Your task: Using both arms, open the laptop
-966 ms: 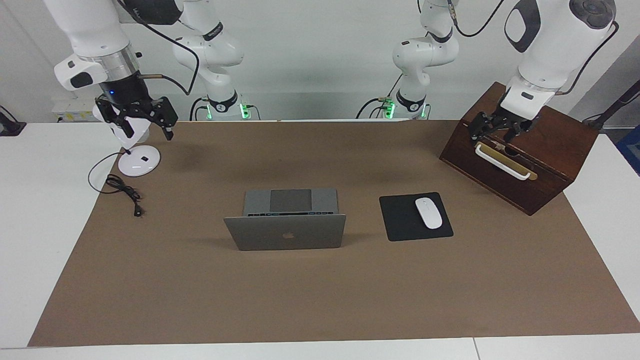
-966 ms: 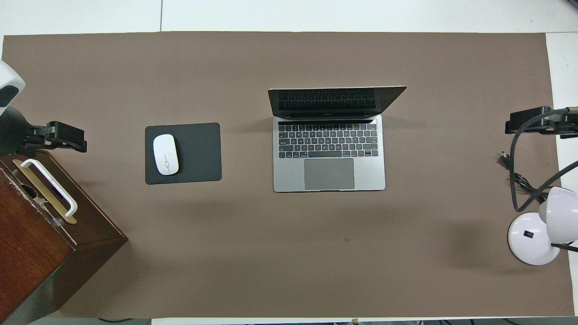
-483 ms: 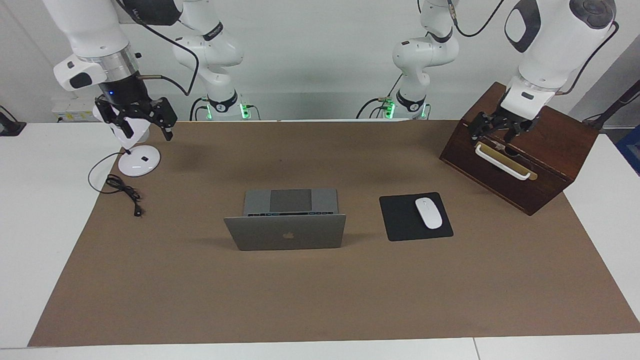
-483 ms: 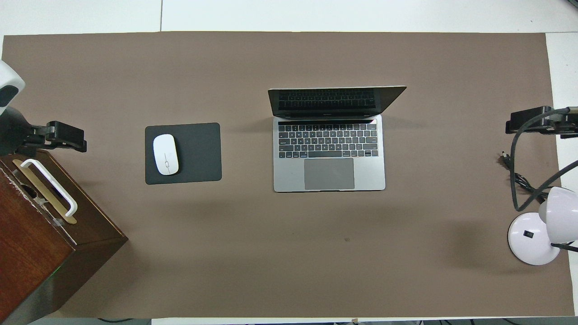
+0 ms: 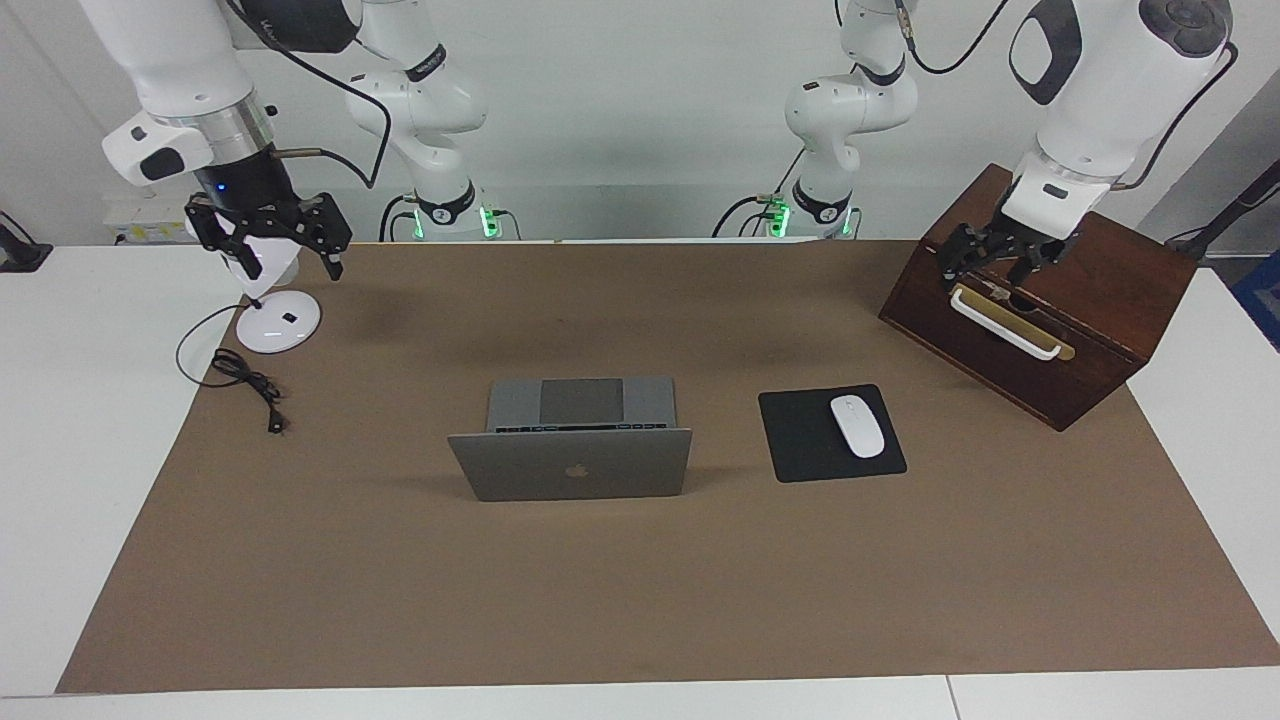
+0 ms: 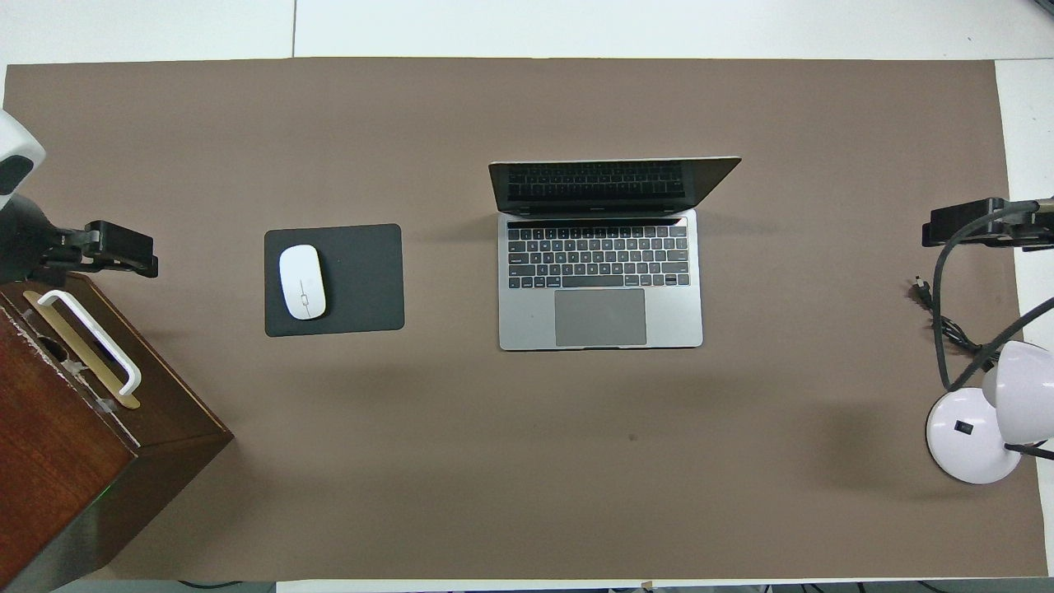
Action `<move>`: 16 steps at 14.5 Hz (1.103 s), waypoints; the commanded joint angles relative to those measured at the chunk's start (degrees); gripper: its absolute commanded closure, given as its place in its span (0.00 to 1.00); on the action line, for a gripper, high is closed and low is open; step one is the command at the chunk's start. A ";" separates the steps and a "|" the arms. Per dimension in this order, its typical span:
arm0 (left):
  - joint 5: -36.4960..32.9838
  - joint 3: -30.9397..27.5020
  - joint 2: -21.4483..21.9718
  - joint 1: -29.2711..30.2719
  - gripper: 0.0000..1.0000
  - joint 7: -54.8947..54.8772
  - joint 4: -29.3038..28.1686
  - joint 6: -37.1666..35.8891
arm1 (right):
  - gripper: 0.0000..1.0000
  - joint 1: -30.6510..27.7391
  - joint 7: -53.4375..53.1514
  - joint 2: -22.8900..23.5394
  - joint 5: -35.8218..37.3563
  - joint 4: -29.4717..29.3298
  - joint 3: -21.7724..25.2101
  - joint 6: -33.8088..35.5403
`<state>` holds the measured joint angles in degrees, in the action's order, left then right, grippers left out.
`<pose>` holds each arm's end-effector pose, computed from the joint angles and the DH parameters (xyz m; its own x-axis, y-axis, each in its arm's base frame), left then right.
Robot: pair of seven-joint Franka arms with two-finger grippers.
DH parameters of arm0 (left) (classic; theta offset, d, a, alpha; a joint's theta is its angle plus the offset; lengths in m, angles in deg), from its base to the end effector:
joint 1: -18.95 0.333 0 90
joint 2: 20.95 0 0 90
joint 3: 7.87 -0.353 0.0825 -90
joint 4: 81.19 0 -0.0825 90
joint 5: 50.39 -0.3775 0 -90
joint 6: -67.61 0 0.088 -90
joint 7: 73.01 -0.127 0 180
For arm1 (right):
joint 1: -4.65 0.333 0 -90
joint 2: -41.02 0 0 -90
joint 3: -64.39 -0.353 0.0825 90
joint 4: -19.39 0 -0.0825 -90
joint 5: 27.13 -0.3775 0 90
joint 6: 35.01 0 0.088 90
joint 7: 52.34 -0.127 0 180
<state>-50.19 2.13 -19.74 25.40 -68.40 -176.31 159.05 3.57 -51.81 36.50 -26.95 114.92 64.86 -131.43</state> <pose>0.5387 -0.0349 0.6134 0.9989 0.0188 -0.0433 0.0187 -0.9998 -0.0037 0.5327 -0.0150 0.6491 0.9954 -0.0174 0.0943 -0.0178 -0.9998 0.0034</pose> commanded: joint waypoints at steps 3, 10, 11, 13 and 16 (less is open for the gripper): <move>0.42 0.02 0.46 0.57 0.00 -0.30 0.46 0.06 | 0.00 -0.50 2.28 -1.63 0.52 2.55 0.15 -0.79; 0.42 0.02 0.37 0.66 0.00 -0.21 0.55 0.06 | 0.00 -0.50 2.19 -2.86 0.43 6.42 0.15 -3.51; 0.33 0.02 0.37 0.66 0.00 -0.21 0.55 0.06 | 0.00 -0.50 2.19 -2.78 0.43 6.51 0.15 -3.95; 0.42 0.02 0.37 0.66 0.00 -0.21 0.64 -0.02 | 0.00 -0.41 2.02 -2.25 0.17 6.07 0.06 -5.97; 0.42 0.11 0.37 0.57 0.00 -0.12 0.55 -0.02 | 0.00 -0.06 1.84 -2.25 -0.18 6.33 0.06 -6.41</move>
<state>-50.19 2.07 -19.74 25.48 -68.40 -176.14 159.05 3.59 -50.81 35.44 -26.95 119.63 65.00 -136.57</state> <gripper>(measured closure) 0.000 0.000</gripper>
